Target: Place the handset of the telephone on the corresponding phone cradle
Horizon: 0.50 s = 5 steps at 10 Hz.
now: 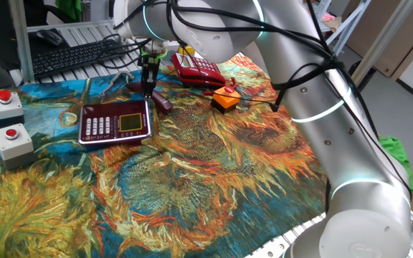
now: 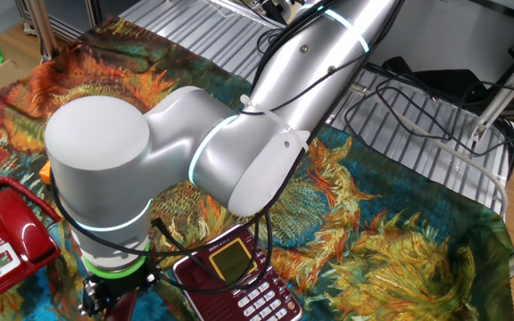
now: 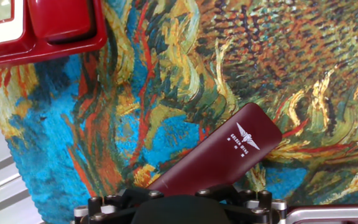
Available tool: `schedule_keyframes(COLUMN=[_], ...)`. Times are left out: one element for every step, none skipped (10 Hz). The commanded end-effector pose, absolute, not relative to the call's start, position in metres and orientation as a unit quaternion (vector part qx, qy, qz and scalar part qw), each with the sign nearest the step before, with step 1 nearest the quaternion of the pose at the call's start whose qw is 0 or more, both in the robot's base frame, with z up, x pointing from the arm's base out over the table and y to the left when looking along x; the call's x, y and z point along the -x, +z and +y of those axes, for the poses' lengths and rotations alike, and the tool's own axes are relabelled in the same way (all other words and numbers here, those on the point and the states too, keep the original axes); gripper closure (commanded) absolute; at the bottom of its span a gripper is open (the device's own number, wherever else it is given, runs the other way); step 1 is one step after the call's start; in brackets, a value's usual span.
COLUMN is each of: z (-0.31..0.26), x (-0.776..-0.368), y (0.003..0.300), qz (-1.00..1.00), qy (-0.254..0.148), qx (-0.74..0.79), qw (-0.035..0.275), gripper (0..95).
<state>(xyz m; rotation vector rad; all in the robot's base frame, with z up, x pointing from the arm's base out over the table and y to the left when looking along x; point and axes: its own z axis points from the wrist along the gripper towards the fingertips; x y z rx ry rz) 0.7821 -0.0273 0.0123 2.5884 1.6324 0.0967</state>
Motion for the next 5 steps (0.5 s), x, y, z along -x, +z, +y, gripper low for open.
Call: schedule_keyframes(z=[-0.0275, -0.0280, -0.0280, -0.0281, -0.0281], x=[-0.7829, -0.7839, -0.7839, -0.7839, -0.7839], y=[0.0127, 0.0131, 0.0131, 0.0130, 0.0130], qz=[0.535, 0.538, 0.539, 0.539, 0.539], qy=[0.030, 0.027, 0.026, 0.025, 0.024], qx=[-0.843, -0.842, -0.841, -0.841, -0.841], qw=[0.039, 0.038, 0.038, 0.037, 0.037], gripper=[19.0, 19.0, 19.0, 19.0, 19.0])
